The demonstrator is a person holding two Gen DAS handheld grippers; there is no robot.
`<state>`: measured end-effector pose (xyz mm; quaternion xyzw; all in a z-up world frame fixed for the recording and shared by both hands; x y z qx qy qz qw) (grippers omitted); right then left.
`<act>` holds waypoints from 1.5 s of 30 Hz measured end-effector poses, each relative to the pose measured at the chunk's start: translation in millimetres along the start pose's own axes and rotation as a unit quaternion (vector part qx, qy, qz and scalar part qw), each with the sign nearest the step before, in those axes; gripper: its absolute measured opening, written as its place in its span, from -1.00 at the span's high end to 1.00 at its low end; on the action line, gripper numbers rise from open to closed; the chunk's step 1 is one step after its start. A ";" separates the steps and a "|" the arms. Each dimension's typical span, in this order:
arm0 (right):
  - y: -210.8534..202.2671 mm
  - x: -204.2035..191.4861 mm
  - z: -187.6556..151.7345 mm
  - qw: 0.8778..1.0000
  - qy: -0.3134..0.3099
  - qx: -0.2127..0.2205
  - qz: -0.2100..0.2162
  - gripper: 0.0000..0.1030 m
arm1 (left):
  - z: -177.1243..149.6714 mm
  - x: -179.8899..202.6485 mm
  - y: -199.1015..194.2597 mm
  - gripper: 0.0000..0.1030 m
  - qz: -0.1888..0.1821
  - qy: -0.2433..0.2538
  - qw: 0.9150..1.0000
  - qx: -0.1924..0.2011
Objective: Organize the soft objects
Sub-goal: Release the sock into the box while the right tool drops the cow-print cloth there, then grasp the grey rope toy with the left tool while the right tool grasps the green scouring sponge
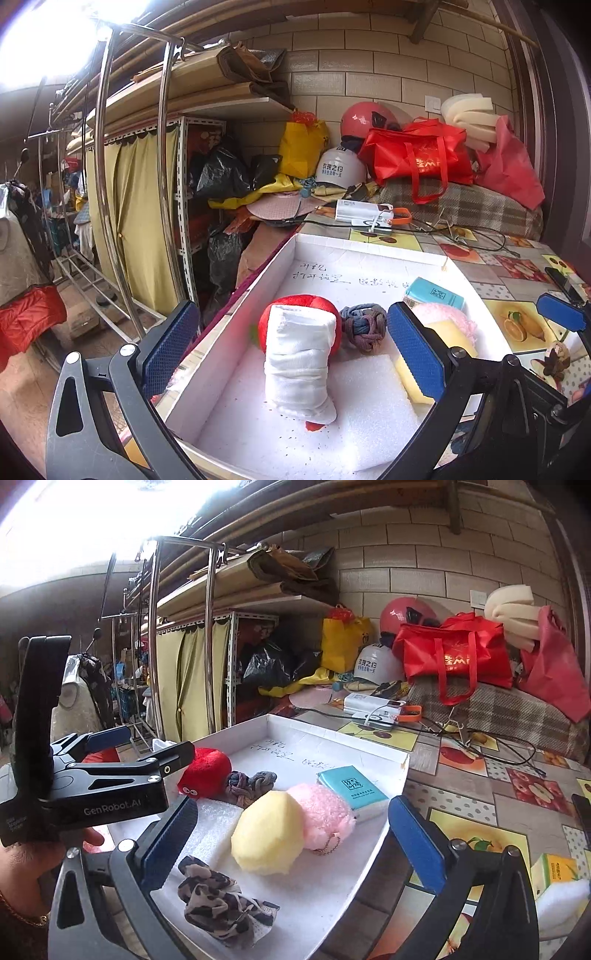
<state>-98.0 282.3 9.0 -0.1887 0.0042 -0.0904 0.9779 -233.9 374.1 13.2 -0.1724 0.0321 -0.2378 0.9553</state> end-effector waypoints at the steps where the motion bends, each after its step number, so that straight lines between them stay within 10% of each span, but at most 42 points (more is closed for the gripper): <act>1: -2.7 1.3 -0.9 1.000 0.000 0.000 -0.007 -0.99 | 1.6 0.0 -3.7 -1.00 0.000 0.000 1.000 0.009; 15: -81.9 79.2 -23.6 0.996 0.057 0.036 -0.061 -1.00 | -17.7 105.8 -54.3 -1.00 -0.139 0.045 0.989 -0.005; 26: -171.4 224.5 -75.2 0.981 0.098 -0.008 -0.165 -1.00 | -60.2 262.6 -88.0 -1.00 -0.307 0.180 0.930 -0.088; 34: -170.8 289.0 -112.8 0.972 0.131 -0.101 -0.166 -1.00 | -95.5 320.9 -56.5 -0.99 -0.326 0.220 0.898 -0.197; 39: -139.0 297.4 -126.1 0.968 0.097 -0.169 -0.158 -0.99 | -102.3 332.8 -47.1 -0.99 -0.311 0.238 0.896 -0.209; 45: -119.5 298.8 -151.0 0.957 0.115 -0.236 -0.120 -0.49 | -114.8 341.7 -36.1 -0.89 -0.299 0.263 0.887 -0.235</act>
Point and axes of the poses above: each gripper's, at about its wrist camera, not at the fingertips, and y roughly the way its jaws point, x to its right, z to its top, the point moved 10 cm from there along y, roughly the way its jaws point, and after that the axes turned 4 degrees about z, right-handed, at the moved point
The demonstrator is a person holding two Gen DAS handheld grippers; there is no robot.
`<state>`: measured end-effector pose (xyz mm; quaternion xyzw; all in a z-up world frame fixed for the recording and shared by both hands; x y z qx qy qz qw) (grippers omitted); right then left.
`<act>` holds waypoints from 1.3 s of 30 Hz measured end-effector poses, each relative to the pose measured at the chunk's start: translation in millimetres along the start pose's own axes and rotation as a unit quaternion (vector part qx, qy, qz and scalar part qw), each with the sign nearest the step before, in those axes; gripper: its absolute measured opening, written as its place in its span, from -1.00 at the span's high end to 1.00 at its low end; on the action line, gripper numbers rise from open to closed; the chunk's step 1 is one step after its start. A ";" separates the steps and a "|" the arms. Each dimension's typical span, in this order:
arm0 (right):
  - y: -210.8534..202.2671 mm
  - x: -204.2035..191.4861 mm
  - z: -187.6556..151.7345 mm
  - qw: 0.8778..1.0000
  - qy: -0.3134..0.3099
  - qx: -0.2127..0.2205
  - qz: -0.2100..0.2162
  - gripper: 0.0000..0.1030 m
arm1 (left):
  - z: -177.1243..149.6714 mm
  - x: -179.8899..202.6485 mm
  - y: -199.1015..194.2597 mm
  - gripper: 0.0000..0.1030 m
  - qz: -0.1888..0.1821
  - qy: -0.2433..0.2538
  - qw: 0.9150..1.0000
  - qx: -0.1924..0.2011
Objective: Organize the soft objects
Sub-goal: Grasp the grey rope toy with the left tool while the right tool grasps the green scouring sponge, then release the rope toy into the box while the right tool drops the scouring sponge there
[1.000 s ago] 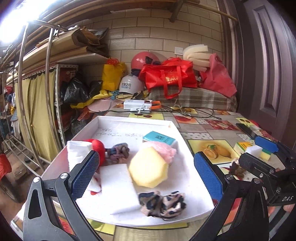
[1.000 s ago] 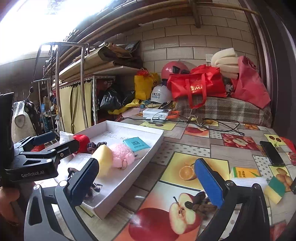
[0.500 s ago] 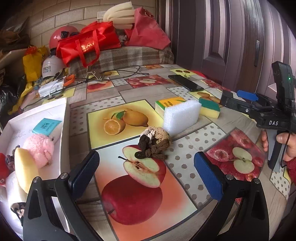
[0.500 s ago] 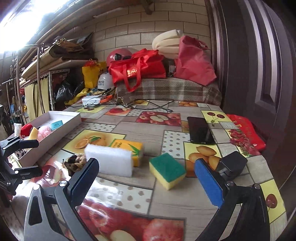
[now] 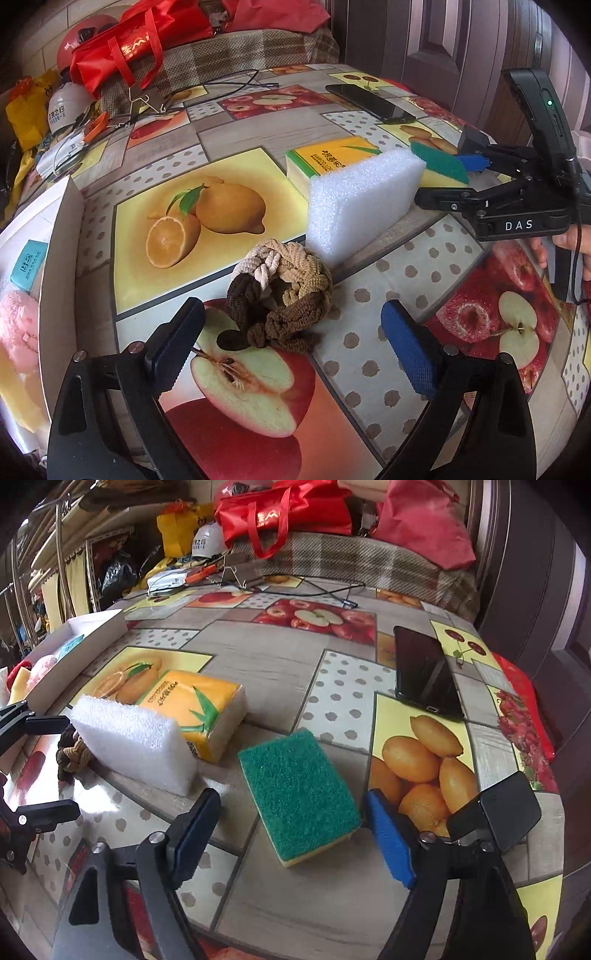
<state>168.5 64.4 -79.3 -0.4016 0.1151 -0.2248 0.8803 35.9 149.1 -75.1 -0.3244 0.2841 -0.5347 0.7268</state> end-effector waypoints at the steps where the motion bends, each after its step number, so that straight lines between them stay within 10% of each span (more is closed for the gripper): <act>1: -0.8 1.3 -0.1 1.000 0.005 0.001 0.004 -0.47 | 2.1 -0.6 0.8 -0.88 0.002 -0.001 1.000 0.002; 4: -3.5 5.2 -0.3 1.000 0.019 0.004 0.008 -0.25 | 7.9 -2.0 2.3 -0.56 0.000 -0.003 1.000 0.007; 6: -5.3 4.9 0.7 1.000 0.017 0.008 0.007 0.01 | 10.6 -3.9 -1.5 0.14 0.001 -0.006 1.000 0.018; 9: -7.7 4.4 3.1 1.000 0.011 0.013 -0.008 0.14 | 11.5 -7.7 -6.0 0.30 0.004 -0.015 1.000 0.027; 14: -34.0 10.0 12.8 0.996 0.013 0.078 -0.039 0.16 | 19.3 -9.1 -40.6 0.31 0.040 -0.010 0.993 0.108; 22: -96.5 16.0 17.3 0.972 0.041 0.217 -0.080 0.16 | 20.5 -30.9 -114.3 0.31 0.090 -0.050 0.957 0.270; 39: -92.4 -146.8 21.2 0.970 -0.068 0.231 0.032 0.16 | -14.3 -60.2 -141.0 0.30 0.101 -0.089 0.953 0.270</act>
Point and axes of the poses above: each gripper's, at about its wrist camera, not at the fingertips, and y roughly the way its jaws point, x to its right, z to its top, the point moved 10 cm from there along y, roughly the way its jaws point, and after that the axes turned 4 degrees about z, right-handed, at the moved point
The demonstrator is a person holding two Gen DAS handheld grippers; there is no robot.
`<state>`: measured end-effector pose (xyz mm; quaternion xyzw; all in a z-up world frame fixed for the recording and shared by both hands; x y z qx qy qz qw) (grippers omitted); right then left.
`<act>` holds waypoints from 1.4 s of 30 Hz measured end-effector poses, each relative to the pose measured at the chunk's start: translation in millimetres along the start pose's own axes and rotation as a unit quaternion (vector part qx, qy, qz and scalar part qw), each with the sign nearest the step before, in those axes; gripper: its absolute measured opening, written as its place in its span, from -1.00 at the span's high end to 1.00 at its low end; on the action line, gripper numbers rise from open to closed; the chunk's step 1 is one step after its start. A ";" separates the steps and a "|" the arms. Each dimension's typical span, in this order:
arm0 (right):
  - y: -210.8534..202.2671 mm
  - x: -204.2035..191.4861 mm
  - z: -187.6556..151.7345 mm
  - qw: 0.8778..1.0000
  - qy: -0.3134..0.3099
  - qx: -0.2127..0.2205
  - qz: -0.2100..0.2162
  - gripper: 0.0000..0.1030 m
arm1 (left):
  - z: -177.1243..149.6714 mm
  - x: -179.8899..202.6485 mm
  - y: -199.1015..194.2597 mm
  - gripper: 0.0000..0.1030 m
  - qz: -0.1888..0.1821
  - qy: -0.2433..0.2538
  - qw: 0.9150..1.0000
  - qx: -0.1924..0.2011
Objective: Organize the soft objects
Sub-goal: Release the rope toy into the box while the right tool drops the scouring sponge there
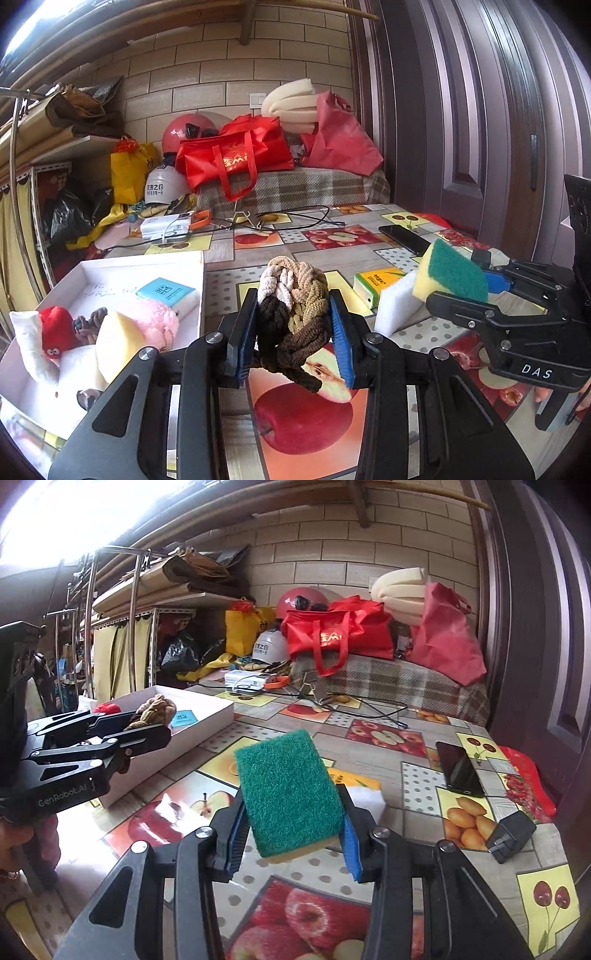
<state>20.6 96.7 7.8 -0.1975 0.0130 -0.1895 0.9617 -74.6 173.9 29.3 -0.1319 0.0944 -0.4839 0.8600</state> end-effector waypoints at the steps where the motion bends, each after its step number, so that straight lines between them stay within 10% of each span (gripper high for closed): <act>1: 2.2 -7.9 0.8 1.000 -0.001 0.000 0.006 0.16 | -1.3 -3.6 -1.0 0.30 0.003 -0.002 1.000 -0.001; 26: 88.6 -141.2 24.4 0.991 -0.014 -0.044 0.127 0.17 | -37.0 -210.7 -13.5 0.30 0.163 -0.075 0.982 -0.053; 42: 161.9 -170.1 22.4 0.978 0.013 -0.138 0.153 0.18 | -49.2 -231.8 25.8 0.28 0.165 -0.053 0.977 -0.126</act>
Point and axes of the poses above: each gripper's, at about its wrist camera, not at the fingertips, and y roughly the way its jaws point, x to its right, z to its top, the point moved 10 cm from there along y, roughly the way its jaws point, and after that the axes turned 4 degrees about z, right-handed, at the moved point
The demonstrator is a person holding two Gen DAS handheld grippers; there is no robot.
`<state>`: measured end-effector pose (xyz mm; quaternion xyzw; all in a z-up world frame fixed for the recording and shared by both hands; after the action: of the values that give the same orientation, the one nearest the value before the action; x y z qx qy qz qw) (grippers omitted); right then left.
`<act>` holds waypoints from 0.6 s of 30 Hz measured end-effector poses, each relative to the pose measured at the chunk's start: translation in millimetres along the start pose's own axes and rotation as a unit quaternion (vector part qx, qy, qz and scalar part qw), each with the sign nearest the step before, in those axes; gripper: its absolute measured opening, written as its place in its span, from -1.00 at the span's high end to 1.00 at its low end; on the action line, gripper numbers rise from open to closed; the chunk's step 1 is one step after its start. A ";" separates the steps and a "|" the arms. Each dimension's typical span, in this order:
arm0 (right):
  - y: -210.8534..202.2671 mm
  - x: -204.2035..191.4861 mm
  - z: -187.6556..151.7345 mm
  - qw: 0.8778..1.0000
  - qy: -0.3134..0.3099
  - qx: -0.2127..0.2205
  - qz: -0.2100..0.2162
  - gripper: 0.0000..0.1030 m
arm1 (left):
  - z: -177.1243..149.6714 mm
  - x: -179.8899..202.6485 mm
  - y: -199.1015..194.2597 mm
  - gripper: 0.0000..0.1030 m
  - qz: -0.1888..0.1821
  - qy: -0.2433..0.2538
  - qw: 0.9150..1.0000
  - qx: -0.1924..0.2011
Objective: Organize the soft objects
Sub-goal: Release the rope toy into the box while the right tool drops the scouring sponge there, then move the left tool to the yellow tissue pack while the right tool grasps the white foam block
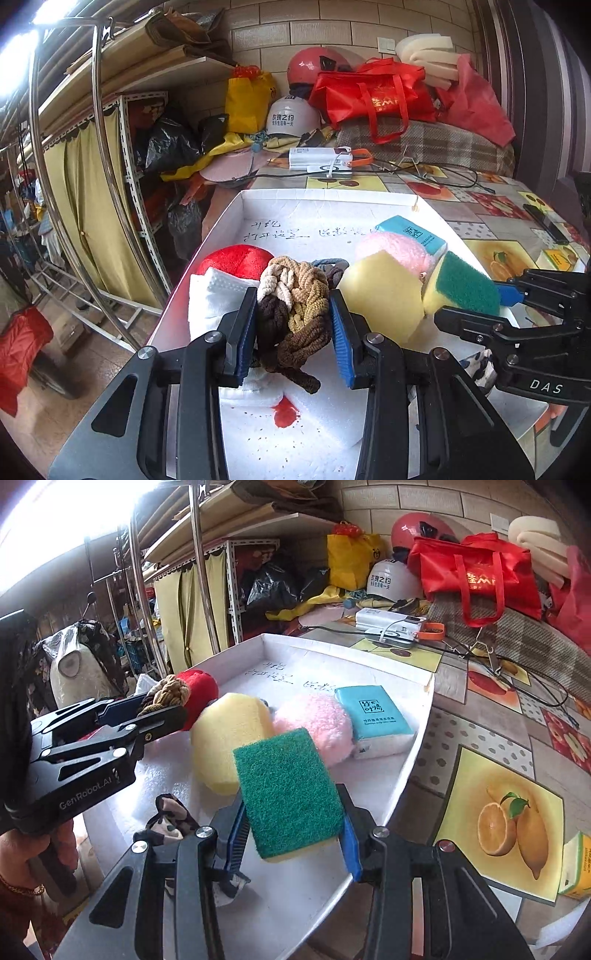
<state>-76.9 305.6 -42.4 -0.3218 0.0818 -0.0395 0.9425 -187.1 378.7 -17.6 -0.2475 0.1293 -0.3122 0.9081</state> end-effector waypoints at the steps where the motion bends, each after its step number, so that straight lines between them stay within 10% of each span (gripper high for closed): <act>1: 1.0 1.3 1.2 1.000 0.003 0.001 -0.002 0.18 | -0.6 0.8 1.5 0.28 0.001 0.002 1.000 -0.003; 7: -2.8 -1.6 2.9 1.000 -0.006 0.007 -0.010 0.12 | 0.6 -2.4 1.0 -0.15 0.023 0.005 1.000 0.001; 9: -4.8 -2.1 4.7 1.000 -0.010 0.013 -0.014 -0.16 | 2.8 -6.9 -3.1 -0.85 0.034 -0.002 0.999 0.012; 11: -7.1 -5.4 7.8 1.000 -0.020 0.022 -0.009 -0.71 | 5.2 -8.8 -9.4 -1.00 0.036 -0.004 0.999 0.028; 13: -9.4 -7.7 10.2 0.999 -0.033 0.031 -0.022 -0.99 | 7.7 -15.6 -13.9 -1.00 0.056 -0.014 0.998 0.040; 18: -10.2 -10.0 14.2 0.998 -0.049 0.040 -0.030 -1.00 | 6.4 -33.4 -13.2 -1.00 0.069 -0.054 0.995 0.038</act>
<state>-84.3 307.3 -23.8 -0.2877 0.0244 -0.0554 0.9558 -217.0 393.1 -2.5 -0.2201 0.0849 -0.2394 0.9418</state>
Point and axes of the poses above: each gripper's, at about its wrist camera, not at the fingertips, and y roughly the way its jaws point, x to its right, z to its top, the point moved 10 cm from there along y, roughly the way its jaws point, and after that the axes turned 4 degrees about z, right-handed, at the moved point
